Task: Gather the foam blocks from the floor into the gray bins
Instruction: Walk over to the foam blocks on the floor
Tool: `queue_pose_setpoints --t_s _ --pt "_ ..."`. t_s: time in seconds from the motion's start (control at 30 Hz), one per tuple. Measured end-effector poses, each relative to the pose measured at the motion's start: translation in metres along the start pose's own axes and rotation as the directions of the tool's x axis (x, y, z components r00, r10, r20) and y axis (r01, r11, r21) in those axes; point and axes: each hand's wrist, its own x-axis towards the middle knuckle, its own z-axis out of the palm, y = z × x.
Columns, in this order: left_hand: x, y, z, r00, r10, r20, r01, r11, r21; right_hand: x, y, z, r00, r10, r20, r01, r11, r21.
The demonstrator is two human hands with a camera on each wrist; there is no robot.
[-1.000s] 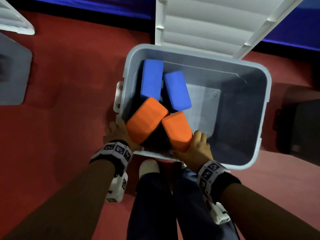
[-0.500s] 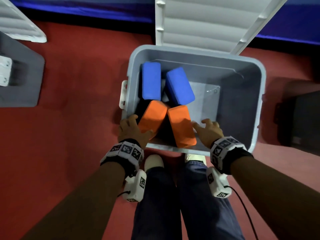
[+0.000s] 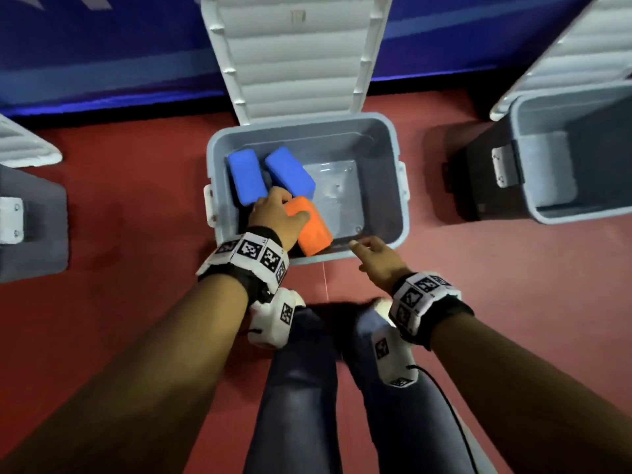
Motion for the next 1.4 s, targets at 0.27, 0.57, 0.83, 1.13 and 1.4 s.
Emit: queue_pose_setpoints --t_s 0.27,0.57,0.83,1.13,1.4 --pt "-0.132 0.103 0.074 0.955 0.206 0.214 -0.218 0.975 0.033 -0.122 0.063 -0.117 0.974 0.05 -0.219 0.017 0.955 0.295" --pt "-0.331 0.187 0.244 0.846 0.403 0.348 -0.476 0.866 0.155 -0.278 0.272 -0.237 0.896 0.196 -0.398 0.076 0.816 0.573" --pt "-0.549 0.22 0.44 0.658 0.423 0.623 -0.631 0.761 0.15 -0.465 0.52 -0.294 0.755 0.465 -0.463 0.11 0.607 0.787" --pt "-0.687 0.242 0.596 0.451 0.363 0.815 -0.796 0.576 0.184 -0.574 0.68 -0.323 0.584 0.702 -0.407 0.191 0.368 0.91" --pt "-0.702 0.282 0.74 0.403 0.254 0.879 -0.81 0.545 0.215 -0.558 0.775 -0.39 0.52 0.784 -0.338 0.222 0.258 0.94"
